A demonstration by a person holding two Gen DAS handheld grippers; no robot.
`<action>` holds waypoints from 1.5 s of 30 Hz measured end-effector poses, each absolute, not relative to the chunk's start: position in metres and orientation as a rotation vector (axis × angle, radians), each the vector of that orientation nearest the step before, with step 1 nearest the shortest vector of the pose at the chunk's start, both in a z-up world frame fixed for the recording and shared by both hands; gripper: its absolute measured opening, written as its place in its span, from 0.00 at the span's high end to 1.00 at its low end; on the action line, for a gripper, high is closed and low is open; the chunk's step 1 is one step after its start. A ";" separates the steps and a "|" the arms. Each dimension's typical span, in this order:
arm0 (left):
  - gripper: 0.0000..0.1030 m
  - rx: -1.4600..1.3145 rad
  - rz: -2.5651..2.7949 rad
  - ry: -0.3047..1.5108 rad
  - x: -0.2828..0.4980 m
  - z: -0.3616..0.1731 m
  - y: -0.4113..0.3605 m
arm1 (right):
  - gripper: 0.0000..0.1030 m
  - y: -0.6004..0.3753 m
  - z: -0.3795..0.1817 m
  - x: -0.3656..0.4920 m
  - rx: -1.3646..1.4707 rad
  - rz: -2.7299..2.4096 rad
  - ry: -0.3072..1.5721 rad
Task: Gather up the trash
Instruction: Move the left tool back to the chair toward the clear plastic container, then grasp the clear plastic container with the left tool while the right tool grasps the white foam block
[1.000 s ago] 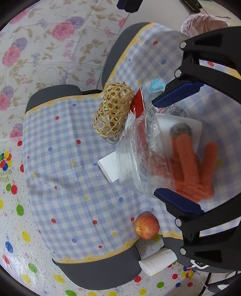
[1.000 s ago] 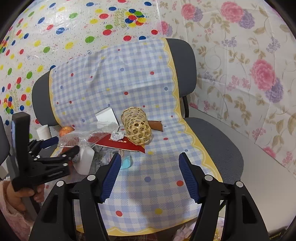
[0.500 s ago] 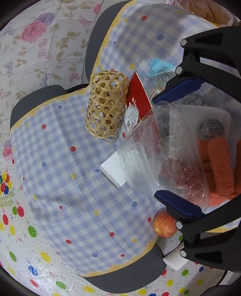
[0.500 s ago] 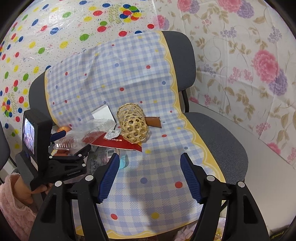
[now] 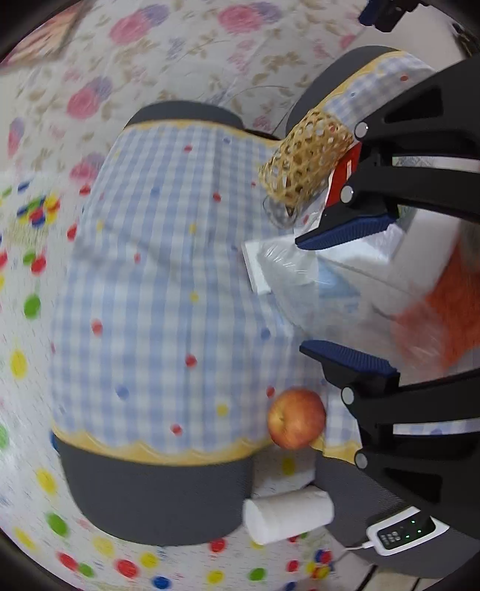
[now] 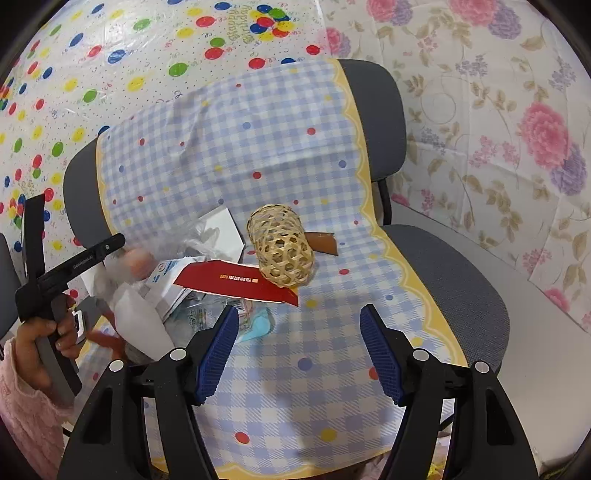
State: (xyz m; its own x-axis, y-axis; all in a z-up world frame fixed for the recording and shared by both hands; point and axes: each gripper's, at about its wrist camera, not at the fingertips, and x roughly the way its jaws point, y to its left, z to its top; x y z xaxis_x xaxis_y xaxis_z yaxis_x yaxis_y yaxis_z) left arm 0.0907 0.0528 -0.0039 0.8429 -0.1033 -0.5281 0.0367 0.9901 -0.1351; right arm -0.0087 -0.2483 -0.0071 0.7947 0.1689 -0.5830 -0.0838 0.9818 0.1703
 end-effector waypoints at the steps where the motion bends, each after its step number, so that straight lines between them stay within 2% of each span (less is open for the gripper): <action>1: 0.52 -0.132 -0.066 0.579 0.093 -0.008 0.060 | 0.33 -0.245 -0.008 -0.007 0.135 0.142 0.641; 7: 0.51 -0.108 -0.098 0.652 0.098 -0.030 0.075 | 0.33 -0.231 -0.009 0.005 0.120 0.160 0.657; 9: 0.39 -0.105 -0.094 0.644 0.092 -0.030 0.081 | 0.33 -0.226 -0.010 0.007 0.119 0.169 0.660; 12: 0.34 -0.089 -0.060 0.629 0.081 -0.028 0.091 | 0.33 -0.213 -0.012 0.009 0.100 0.192 0.668; 20: 0.32 -0.076 0.041 0.618 0.062 -0.014 0.112 | 0.33 -0.154 -0.017 0.002 0.016 0.370 0.680; 29: 0.30 -0.077 0.048 0.642 0.036 -0.022 0.131 | 0.34 -0.091 -0.028 -0.010 -0.128 0.522 0.680; 33: 0.27 -0.056 0.029 0.652 0.026 -0.029 0.137 | 0.43 -0.064 -0.039 0.000 -0.226 0.536 0.691; 36: 0.24 -0.037 -0.003 0.660 0.021 -0.035 0.133 | 0.66 -0.059 -0.042 0.010 -0.262 0.521 0.692; 37: 0.24 -0.028 -0.020 0.663 0.020 -0.037 0.131 | 0.69 -0.062 -0.040 0.012 -0.246 0.519 0.686; 45: 0.18 0.048 -0.117 0.689 0.020 -0.055 0.101 | 0.70 -0.128 -0.010 0.012 -0.085 0.329 0.611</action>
